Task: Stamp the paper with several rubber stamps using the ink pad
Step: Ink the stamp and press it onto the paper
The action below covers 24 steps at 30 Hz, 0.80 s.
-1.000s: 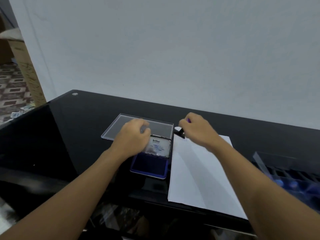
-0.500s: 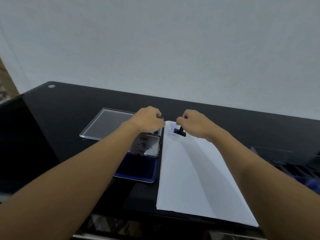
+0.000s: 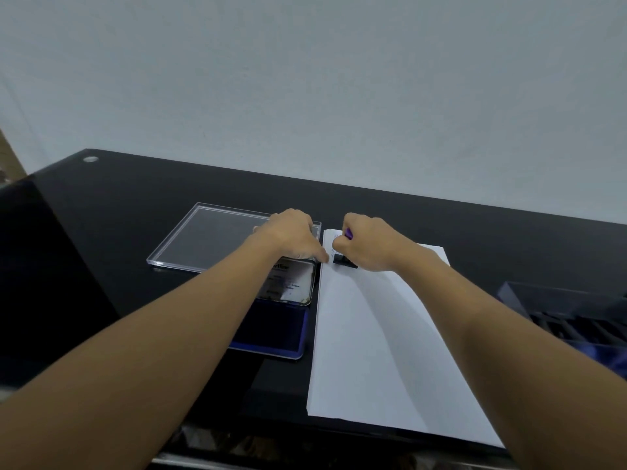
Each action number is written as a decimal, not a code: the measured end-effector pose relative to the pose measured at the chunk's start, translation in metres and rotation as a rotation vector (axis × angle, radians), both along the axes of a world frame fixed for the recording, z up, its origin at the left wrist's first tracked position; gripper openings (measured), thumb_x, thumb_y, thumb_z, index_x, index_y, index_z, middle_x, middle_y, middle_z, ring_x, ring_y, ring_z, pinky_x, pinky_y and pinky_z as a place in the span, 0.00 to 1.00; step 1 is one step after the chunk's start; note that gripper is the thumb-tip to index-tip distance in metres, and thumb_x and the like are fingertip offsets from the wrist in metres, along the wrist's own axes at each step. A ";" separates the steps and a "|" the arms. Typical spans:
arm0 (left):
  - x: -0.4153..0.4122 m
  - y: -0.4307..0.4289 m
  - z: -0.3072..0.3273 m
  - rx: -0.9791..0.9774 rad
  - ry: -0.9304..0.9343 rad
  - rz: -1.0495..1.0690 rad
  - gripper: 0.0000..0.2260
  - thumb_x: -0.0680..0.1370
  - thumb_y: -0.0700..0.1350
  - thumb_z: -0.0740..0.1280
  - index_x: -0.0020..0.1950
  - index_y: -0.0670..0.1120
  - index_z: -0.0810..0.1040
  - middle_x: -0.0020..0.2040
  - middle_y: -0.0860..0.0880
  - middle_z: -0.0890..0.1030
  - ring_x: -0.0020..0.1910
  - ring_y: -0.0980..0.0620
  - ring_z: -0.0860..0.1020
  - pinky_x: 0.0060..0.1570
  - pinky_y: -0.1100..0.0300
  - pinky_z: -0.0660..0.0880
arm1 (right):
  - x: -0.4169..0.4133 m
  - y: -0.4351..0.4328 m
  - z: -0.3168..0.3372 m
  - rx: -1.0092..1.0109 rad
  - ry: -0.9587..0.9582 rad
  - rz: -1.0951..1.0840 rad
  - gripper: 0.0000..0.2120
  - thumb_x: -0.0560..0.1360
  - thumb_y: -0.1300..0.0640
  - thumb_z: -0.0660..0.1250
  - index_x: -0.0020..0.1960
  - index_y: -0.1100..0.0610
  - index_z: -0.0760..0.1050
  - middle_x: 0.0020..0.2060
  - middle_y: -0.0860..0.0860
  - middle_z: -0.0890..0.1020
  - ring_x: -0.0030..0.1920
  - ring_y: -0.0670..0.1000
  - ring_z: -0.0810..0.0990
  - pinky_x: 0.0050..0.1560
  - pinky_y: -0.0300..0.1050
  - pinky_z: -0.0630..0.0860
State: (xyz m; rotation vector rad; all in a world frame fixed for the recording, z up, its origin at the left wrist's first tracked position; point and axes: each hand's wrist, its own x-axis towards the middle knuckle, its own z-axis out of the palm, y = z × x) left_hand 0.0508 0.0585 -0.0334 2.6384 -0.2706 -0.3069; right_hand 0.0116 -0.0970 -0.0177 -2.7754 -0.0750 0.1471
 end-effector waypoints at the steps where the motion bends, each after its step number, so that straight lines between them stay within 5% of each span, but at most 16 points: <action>1: 0.001 -0.001 -0.001 0.005 -0.001 0.003 0.23 0.59 0.60 0.77 0.48 0.51 0.78 0.48 0.52 0.78 0.55 0.45 0.76 0.58 0.43 0.76 | 0.000 0.001 0.000 -0.002 0.001 0.002 0.09 0.80 0.52 0.60 0.44 0.55 0.65 0.40 0.53 0.74 0.35 0.52 0.70 0.34 0.45 0.67; 24: 0.006 -0.001 -0.007 0.001 -0.008 0.012 0.28 0.51 0.61 0.74 0.48 0.53 0.80 0.48 0.53 0.78 0.53 0.46 0.77 0.57 0.44 0.76 | -0.003 0.009 -0.021 0.033 -0.141 0.026 0.13 0.76 0.55 0.63 0.38 0.53 0.59 0.35 0.55 0.74 0.33 0.52 0.67 0.30 0.47 0.61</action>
